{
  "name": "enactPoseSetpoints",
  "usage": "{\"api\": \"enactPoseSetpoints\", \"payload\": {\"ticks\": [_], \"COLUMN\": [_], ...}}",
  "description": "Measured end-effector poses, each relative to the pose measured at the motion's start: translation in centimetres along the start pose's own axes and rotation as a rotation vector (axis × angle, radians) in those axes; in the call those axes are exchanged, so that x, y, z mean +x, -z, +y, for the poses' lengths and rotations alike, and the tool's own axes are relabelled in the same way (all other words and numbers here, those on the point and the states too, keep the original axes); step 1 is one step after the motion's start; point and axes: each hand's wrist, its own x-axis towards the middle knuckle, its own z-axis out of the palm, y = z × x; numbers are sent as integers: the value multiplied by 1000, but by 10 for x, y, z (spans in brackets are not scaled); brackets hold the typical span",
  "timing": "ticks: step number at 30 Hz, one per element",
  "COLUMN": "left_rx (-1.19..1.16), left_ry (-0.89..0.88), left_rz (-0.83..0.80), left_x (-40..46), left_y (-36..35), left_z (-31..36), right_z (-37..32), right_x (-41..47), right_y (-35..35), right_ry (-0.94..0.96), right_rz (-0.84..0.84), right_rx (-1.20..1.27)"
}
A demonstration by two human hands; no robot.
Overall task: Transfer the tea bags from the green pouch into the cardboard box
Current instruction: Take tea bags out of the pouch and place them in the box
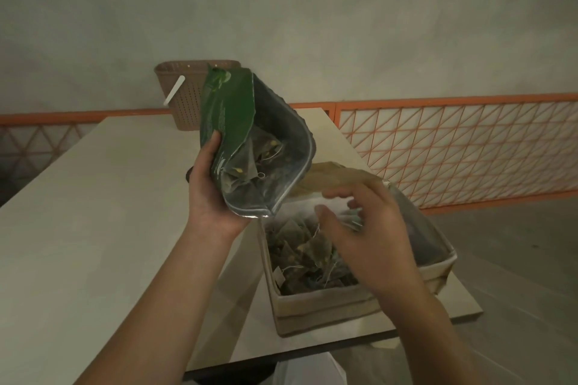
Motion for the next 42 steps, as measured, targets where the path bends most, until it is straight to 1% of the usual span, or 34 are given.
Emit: {"api": "enactPoseSetpoints", "payload": {"ticks": [2,4,6,8,11,12,14,17,19,20,22,24,26,30,33,38,42], "left_rx": [-4,-6,4,10,24,27,34,36,28,26,23,15,-7,-3,-7,4,6], "left_ry": [14,27,37,40,25,28,30,28,37,42,43,38,27,30,50,36,30], "left_rz": [28,61,88,115,131,135,148,150,134,126,126,111,91,48,42,29,25], "left_x": [-1,-2,-3,-3,-3,-3,-3,-2,-2,-2,-1,1,2,4,5,5,4], "left_y": [-2,-4,-5,-5,-2,-3,-3,-4,-6,-6,-6,-6,-4,0,0,-1,0], "left_z": [-1,-2,-3,-4,-4,-4,-3,-3,-3,-3,-2,-1,0,-2,-5,-6,-6], "right_z": [-19,-36,-48,-57,-64,-64,-64,-61,-59,-57,-53,-45,-30,5,17,17,20], "right_x": [7,13,21,29,38,40,42,42,38,35,28,22,16,6,-1,1,0], "right_y": [-3,-10,-19,-31,-47,-51,-55,-54,-46,-39,-23,-5,7,14,15,17,18], "right_ry": [151,310,393,387,322,301,294,306,311,318,293,182,37,-108,-157,-116,-52], "right_rz": [85,74,52,58,124,147,182,202,215,220,202,167,139,156,142,203,259], "right_rx": [-1,-60,-138,-254,-525,-583,-615,-537,-421,-329,-65,208,350,317,295,283,348]}}
